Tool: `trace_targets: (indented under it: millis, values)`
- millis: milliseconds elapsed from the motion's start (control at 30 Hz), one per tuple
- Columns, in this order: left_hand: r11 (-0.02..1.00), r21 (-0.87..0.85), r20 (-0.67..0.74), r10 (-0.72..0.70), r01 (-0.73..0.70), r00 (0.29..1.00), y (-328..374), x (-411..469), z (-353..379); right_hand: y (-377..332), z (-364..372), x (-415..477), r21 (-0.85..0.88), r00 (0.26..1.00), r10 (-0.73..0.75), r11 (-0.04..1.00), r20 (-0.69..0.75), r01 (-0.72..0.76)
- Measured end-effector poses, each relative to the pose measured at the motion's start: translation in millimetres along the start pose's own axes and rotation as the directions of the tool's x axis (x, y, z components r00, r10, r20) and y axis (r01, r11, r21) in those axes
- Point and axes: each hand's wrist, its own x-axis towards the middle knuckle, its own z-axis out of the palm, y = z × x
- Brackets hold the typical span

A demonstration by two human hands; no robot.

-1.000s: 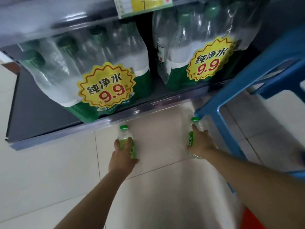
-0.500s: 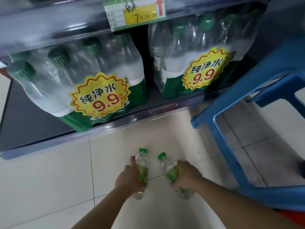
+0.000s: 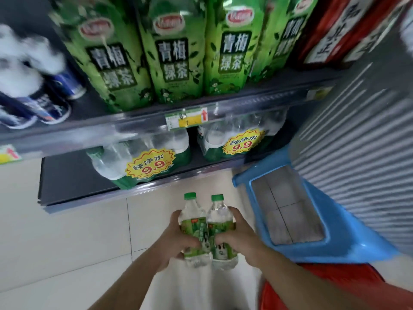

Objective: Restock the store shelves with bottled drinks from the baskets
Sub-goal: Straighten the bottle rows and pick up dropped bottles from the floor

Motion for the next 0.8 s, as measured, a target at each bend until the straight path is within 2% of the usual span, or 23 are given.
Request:
trace_targets:
  millis: [100, 367, 567, 800]
  values:
    - [0.999, -0.032, 0.016, 0.019, -0.018, 1.000, 32.8, -58.6, 3.4, -42.3, -5.1, -57.0, 0.069, 0.999, -0.038, 0.997, -0.014, 0.039]
    - [0.981, -0.139, -0.024, 0.135, -0.137, 0.991, 128.7, -211.8, 7.5, -164.7, -28.0, -205.2, 0.092, 0.991, -0.132, 0.987, 0.023, 0.129]
    - [0.967, -0.134, -0.062, 0.212, -0.219, 0.975, 203.2, -315.8, 8.6, -244.3, -39.2, -287.1, 0.002, 0.974, -0.223, 0.975, 0.041, 0.223]
    - [0.935, -0.110, -0.078, 0.330, -0.337, 0.941, 278.9, -421.3, 7.7, -339.3, -59.2, -373.3, -0.026, 0.932, -0.362, 0.932, 0.012, 0.362]
